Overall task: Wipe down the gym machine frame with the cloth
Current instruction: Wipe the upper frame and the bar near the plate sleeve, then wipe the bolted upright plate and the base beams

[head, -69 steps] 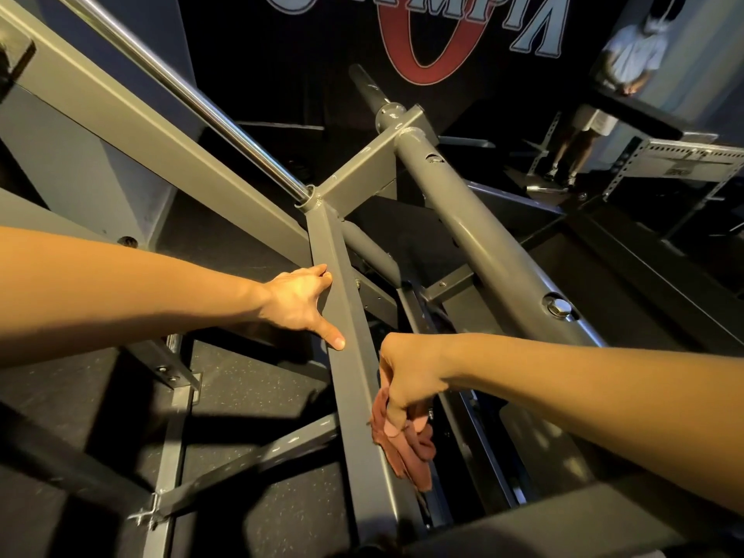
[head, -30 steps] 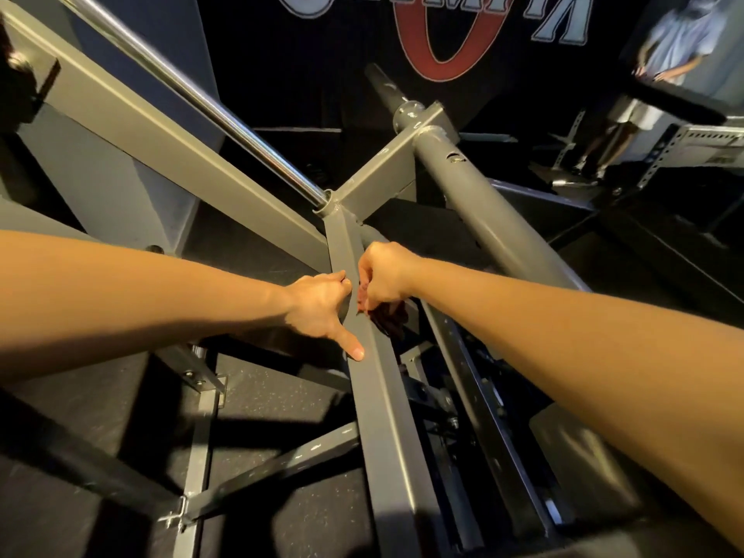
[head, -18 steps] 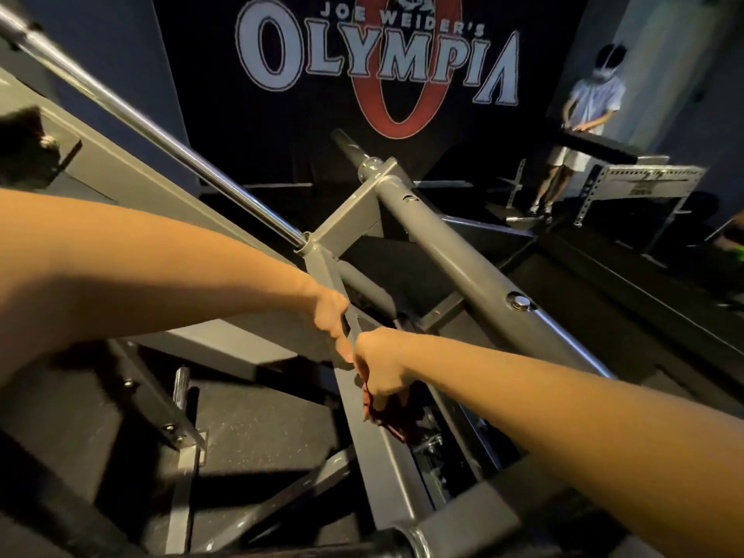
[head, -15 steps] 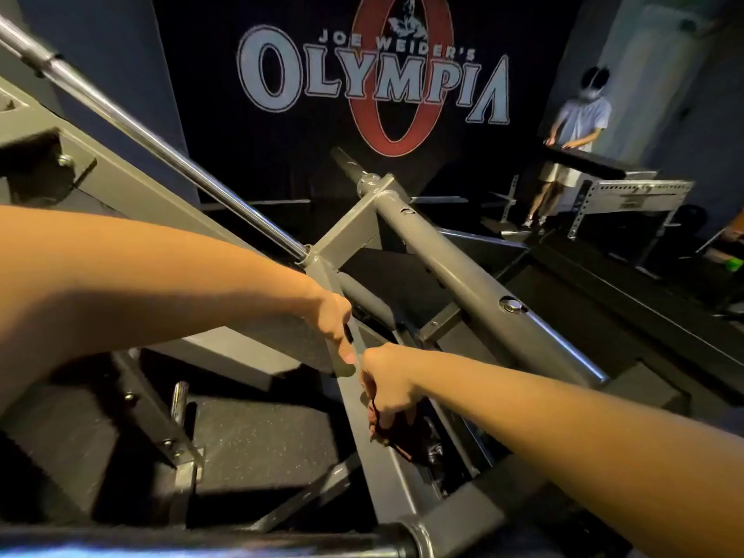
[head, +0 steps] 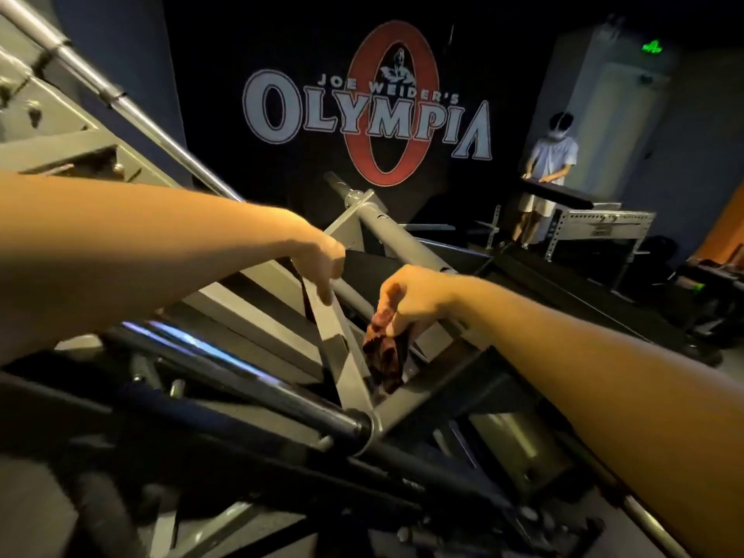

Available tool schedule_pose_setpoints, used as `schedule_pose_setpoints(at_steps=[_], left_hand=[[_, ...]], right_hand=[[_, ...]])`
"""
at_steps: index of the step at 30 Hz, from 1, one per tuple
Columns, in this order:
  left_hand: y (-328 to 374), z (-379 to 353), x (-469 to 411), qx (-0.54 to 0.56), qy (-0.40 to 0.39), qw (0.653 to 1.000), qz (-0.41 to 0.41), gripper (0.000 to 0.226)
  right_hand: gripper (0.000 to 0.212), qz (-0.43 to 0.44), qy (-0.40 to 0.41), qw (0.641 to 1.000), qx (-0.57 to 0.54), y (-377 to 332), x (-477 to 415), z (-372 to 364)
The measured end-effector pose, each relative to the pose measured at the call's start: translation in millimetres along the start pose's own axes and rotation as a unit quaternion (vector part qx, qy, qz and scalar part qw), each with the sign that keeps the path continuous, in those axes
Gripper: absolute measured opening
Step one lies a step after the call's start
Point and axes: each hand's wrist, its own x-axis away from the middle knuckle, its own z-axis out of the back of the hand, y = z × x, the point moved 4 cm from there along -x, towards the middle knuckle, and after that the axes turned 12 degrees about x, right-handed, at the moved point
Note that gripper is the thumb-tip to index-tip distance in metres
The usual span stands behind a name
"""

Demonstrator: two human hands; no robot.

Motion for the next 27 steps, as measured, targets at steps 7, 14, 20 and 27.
schedule_pose_setpoints(at_steps=[7,14,20,27], left_hand=[[35,-17,75,0.182,0.081,0.977,-0.071,0.038],[46,-55,154,0.446,0.096,0.880,-0.129,0.022],[36,-82,198,0.576,0.149,0.798,-0.097,0.019],[14,-138,212,0.680,0.048,0.724,-0.110,0.042]], right_hand=[[0.018,0.015,0.157,0.977,-0.141,-26,81,23],[0.024,0.066,0.174,0.945,-0.269,-45,137,-1],[0.030,0.096,0.139,0.929,-0.329,-46,170,-44],[0.035,0.134,0.115,0.889,-0.424,-48,174,-89]])
